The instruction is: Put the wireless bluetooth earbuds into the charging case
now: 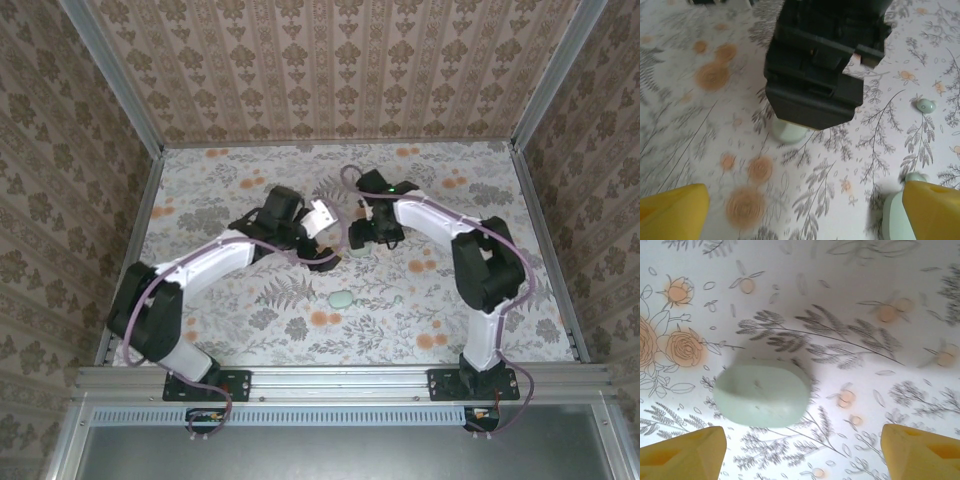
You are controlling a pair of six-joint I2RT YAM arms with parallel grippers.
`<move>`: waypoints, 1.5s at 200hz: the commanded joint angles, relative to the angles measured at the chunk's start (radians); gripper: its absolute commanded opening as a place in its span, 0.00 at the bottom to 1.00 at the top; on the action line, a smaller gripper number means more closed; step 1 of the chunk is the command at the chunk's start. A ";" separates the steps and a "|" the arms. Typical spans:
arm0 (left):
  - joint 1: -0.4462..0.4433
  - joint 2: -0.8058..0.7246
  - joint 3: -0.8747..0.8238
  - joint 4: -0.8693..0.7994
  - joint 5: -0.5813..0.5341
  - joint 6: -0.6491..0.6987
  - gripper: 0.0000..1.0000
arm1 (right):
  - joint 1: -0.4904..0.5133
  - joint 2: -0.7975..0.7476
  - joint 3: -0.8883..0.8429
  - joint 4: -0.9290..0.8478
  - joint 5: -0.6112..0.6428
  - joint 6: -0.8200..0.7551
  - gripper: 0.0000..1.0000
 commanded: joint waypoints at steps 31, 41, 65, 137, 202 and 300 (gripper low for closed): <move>-0.055 0.298 0.308 -0.248 -0.001 0.131 0.95 | -0.187 -0.122 -0.195 0.104 -0.150 0.058 0.80; -0.061 0.346 0.356 -0.280 -0.014 0.139 0.93 | -0.226 -0.127 -0.228 0.115 -0.163 0.070 0.79; -0.069 0.443 0.451 -0.346 -0.047 0.150 0.90 | -0.299 -0.144 -0.300 0.163 -0.222 0.097 0.77; -0.094 0.619 0.630 -0.477 -0.074 0.200 0.88 | -0.340 -0.174 -0.345 0.229 -0.292 0.137 0.76; -0.097 0.681 0.679 -0.502 -0.032 0.245 0.71 | -0.341 -0.197 -0.381 0.264 -0.345 0.168 0.75; -0.094 0.648 0.616 -0.437 -0.054 0.275 0.45 | -0.349 -0.241 -0.434 0.322 -0.469 0.240 0.73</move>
